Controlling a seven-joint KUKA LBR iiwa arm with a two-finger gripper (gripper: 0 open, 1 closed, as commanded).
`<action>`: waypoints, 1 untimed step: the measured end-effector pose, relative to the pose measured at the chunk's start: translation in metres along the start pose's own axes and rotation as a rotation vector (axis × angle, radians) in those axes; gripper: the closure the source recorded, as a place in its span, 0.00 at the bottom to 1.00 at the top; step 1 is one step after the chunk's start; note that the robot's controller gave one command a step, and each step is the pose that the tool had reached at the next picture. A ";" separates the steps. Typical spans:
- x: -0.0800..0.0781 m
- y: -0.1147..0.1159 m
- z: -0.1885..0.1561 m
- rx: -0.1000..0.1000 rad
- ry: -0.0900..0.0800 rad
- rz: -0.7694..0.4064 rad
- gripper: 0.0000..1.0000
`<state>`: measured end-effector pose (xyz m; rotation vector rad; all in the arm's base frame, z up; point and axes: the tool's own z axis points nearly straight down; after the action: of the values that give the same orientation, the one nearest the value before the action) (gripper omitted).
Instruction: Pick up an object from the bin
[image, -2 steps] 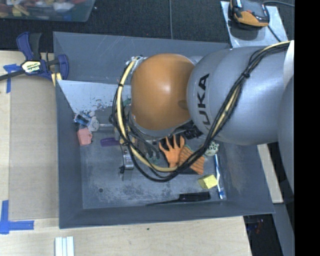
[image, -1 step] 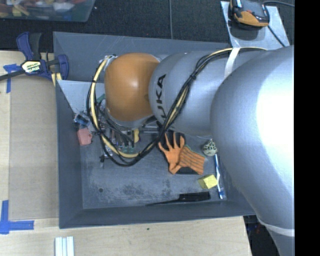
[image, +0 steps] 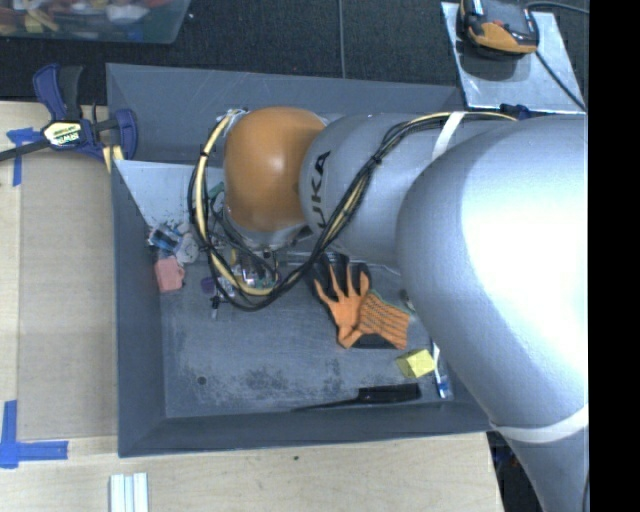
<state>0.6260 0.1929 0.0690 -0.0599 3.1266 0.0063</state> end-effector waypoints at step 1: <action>0.006 -0.027 -0.002 -0.003 -0.002 -0.211 0.00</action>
Offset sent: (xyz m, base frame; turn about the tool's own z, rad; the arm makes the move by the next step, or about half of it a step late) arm -0.0035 -0.1711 0.0010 -0.0642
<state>0.6214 0.1656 0.0706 -0.3884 3.1006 0.0094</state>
